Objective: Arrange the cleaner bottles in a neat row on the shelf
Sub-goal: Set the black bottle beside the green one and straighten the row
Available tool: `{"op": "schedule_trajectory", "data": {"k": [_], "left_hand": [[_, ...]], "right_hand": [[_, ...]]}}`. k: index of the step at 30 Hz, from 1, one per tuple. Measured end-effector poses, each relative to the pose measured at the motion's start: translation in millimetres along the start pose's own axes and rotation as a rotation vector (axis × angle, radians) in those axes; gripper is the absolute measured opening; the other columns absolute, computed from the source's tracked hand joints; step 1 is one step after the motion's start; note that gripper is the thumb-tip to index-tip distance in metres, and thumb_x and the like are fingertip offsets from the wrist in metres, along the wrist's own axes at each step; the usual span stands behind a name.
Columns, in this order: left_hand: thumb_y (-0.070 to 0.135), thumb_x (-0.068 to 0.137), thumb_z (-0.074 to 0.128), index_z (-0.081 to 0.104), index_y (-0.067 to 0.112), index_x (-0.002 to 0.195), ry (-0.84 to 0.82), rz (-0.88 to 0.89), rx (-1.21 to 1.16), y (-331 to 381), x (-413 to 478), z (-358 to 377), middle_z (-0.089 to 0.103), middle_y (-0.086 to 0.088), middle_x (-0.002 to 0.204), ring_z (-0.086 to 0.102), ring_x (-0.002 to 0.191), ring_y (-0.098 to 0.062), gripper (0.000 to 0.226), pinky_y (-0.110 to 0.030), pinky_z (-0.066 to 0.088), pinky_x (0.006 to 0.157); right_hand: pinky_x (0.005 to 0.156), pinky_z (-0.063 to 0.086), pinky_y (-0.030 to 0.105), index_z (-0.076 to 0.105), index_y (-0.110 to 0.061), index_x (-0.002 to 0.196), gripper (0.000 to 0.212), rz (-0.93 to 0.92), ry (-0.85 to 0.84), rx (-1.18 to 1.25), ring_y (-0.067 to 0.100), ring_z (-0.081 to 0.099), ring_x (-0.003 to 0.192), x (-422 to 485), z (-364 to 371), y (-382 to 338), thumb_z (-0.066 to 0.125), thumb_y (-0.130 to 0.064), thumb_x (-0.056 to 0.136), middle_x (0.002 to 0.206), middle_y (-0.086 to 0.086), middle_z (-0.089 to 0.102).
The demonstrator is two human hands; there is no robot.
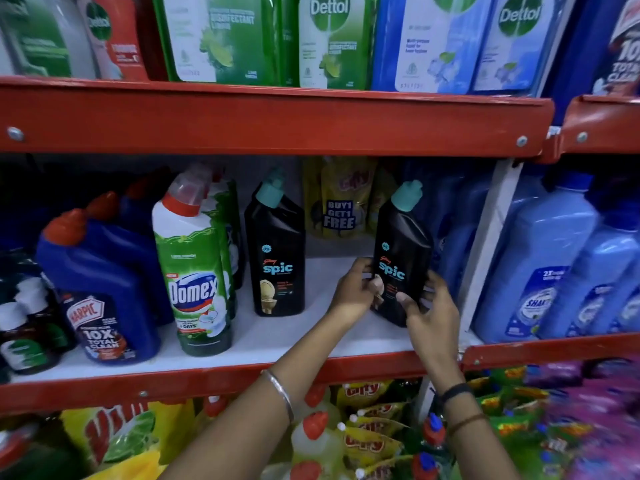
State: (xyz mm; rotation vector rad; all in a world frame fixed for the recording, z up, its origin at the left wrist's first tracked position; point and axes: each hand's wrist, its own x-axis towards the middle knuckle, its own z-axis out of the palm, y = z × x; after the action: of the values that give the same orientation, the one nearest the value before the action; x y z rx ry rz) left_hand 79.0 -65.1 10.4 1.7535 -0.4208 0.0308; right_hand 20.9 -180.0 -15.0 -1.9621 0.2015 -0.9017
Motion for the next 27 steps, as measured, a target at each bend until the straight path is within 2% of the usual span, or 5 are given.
{"op": "schedule_trajectory", "data": {"k": [6, 10, 18, 23, 27], "left_hand": [[0.004, 0.091, 0.055, 0.053, 0.01, 0.114, 0.172, 0.109, 0.034, 10, -45, -39, 0.064, -0.004, 0.09, 0.061, 0.054, 0.01, 0.023, -0.005, 0.044, 0.05], [0.005, 0.091, 0.057, 0.054, 0.012, 0.117, 0.271, 0.19, 0.088, 11, -84, -66, 0.06, 0.017, 0.087, 0.059, 0.069, 0.02, 0.027, 0.0, 0.042, 0.057], [0.014, 0.092, 0.056, 0.039, 0.026, 0.14, 0.467, 0.179, 0.219, -4, -114, -109, 0.062, 0.005, 0.117, 0.059, 0.091, 0.005, 0.052, -0.019, 0.054, 0.08], [0.013, 0.093, 0.054, 0.034, 0.024, 0.143, 0.503, 0.145, 0.266, -10, -119, -119, 0.055, 0.006, 0.113, 0.05, 0.081, 0.016, 0.054, 0.004, 0.04, 0.064], [0.012, 0.094, 0.052, 0.031, 0.028, 0.144, 0.52, 0.133, 0.277, -19, -118, -122, 0.06, -0.003, 0.124, 0.061, 0.098, -0.008, 0.057, -0.015, 0.055, 0.077]], "right_hand": [[0.087, 0.048, 0.025, 0.048, -0.029, 0.115, 0.046, -0.102, -0.142, 0.212, 0.009, 0.059, 0.103, -14, -3, -28, 0.072, -0.013, 0.079, 0.107, -0.021, 0.057], [0.075, 0.048, 0.008, 0.051, -0.022, 0.117, 0.043, -0.109, -0.293, 0.344, -0.003, 0.058, 0.104, -31, 10, -44, 0.07, -0.009, 0.08, 0.114, -0.012, 0.06], [0.087, 0.047, 0.011, 0.05, -0.017, 0.122, 0.045, -0.104, -0.428, 0.454, 0.006, 0.059, 0.111, -54, 57, -64, 0.067, -0.005, 0.082, 0.118, -0.006, 0.062], [0.092, 0.048, 0.016, 0.049, -0.025, 0.119, 0.044, -0.104, -0.47, 0.454, 0.01, 0.06, 0.111, -57, 75, -71, 0.065, -0.005, 0.083, 0.117, -0.014, 0.06], [0.094, 0.048, 0.023, 0.048, -0.025, 0.12, 0.045, -0.093, -0.504, 0.44, 0.014, 0.059, 0.112, -57, 83, -70, 0.064, -0.004, 0.084, 0.118, -0.006, 0.061]]}}
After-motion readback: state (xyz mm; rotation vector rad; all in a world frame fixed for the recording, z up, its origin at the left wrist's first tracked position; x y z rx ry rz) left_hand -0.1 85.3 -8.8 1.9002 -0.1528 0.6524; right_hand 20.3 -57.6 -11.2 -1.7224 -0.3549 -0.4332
